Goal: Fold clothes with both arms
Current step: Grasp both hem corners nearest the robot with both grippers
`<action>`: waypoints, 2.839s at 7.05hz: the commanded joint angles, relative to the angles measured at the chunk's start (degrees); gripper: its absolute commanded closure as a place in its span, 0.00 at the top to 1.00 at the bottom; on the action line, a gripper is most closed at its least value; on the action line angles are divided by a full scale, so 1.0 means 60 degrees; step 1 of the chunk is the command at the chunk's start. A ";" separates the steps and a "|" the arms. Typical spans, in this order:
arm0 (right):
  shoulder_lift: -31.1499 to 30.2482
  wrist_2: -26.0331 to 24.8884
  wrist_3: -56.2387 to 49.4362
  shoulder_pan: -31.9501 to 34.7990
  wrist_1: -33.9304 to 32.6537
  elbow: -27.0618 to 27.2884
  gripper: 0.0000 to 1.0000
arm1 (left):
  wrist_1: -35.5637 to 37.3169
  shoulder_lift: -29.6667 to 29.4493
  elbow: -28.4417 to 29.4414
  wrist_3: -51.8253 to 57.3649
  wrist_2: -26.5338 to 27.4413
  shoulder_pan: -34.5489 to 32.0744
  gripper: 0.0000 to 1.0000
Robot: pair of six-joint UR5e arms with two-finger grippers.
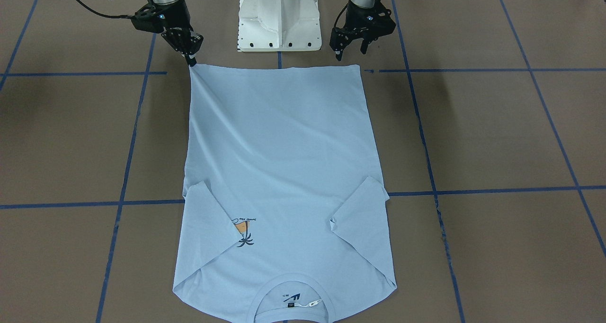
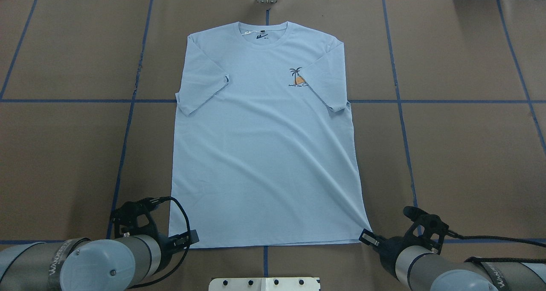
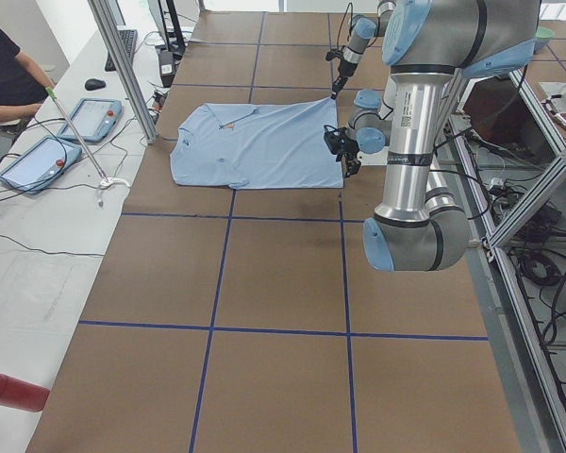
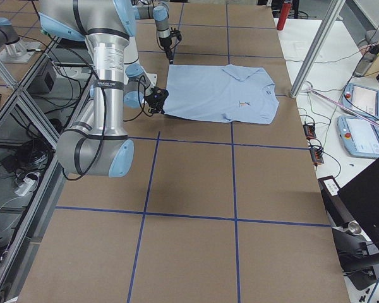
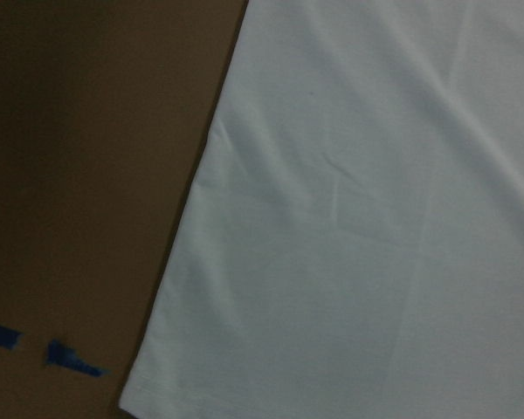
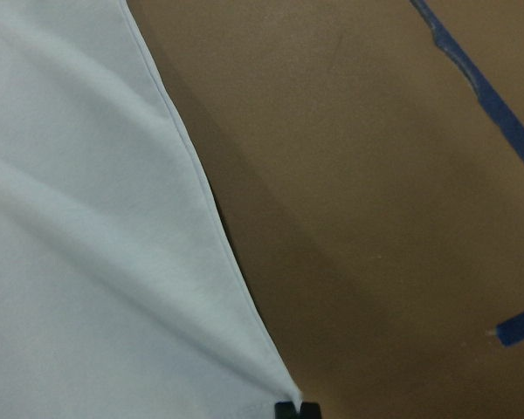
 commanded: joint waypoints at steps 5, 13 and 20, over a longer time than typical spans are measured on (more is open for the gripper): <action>-0.0015 -0.0061 -0.0011 -0.0001 0.0015 -0.0035 0.00 | 0.0001 -0.0095 0.0648 0.0045 0.0318 0.0105 0.69; -0.0029 -0.0076 -0.0011 -0.0001 0.0015 -0.0035 0.00 | -0.0029 -0.0110 0.0913 0.0045 0.0303 0.0075 0.40; -0.1720 0.0012 -0.0070 -0.0758 0.0045 0.1655 0.00 | 0.0088 -0.0058 -0.1508 -0.0085 -0.0253 -0.0056 0.00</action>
